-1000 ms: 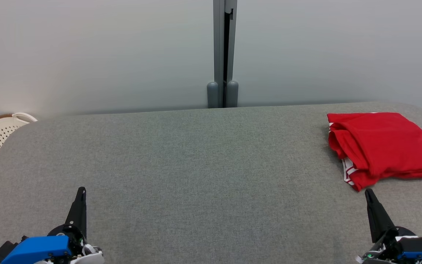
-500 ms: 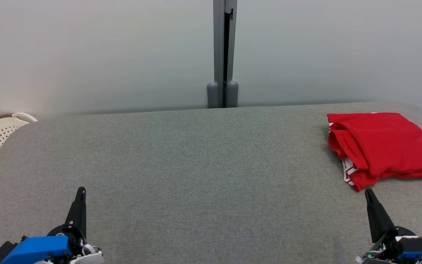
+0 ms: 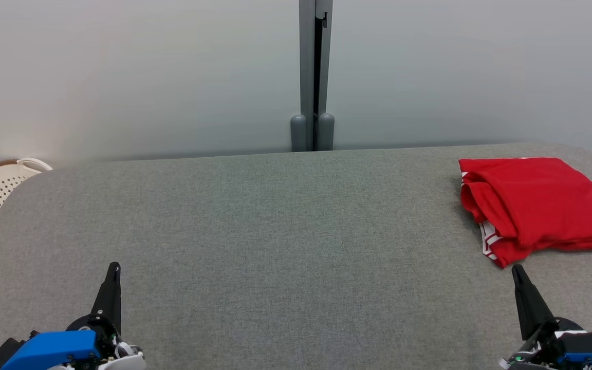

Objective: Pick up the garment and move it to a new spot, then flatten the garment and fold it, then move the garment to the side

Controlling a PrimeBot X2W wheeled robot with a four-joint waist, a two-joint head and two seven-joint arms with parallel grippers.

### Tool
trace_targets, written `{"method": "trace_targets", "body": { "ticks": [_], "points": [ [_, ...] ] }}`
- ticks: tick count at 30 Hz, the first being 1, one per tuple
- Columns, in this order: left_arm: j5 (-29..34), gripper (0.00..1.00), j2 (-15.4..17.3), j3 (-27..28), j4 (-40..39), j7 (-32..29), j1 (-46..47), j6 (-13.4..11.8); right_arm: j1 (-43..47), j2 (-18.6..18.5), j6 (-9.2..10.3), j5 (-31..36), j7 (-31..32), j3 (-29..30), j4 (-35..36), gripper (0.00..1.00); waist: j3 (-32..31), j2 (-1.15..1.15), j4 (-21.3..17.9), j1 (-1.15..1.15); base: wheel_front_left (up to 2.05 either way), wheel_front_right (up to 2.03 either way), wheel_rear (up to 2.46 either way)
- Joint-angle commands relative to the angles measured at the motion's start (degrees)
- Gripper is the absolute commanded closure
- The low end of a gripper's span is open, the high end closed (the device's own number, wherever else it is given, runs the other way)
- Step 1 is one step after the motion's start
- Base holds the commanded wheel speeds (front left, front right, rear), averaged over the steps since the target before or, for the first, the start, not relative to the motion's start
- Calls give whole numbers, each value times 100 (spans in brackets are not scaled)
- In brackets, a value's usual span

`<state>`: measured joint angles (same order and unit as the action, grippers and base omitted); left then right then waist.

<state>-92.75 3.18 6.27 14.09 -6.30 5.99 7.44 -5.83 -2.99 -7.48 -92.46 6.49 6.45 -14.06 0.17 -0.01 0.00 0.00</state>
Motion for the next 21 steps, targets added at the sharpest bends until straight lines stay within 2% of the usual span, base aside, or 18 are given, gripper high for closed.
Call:
{"method": "trace_targets", "body": {
  "ticks": [1, 21],
  "points": [
    [20, 100, -6, 11, 7, -14, 74, 16, -100, 12, -2, 5, 22, 16, -9, 100, 0, 1, 0, 0, 0, 0, 0],
    [30, 100, -12, 20, 7, -25, 76, 17, -99, 14, -1, 4, 25, 19, -10, 100, 0, 1, 0, 0, 0, 0, 0]
  ]
}}
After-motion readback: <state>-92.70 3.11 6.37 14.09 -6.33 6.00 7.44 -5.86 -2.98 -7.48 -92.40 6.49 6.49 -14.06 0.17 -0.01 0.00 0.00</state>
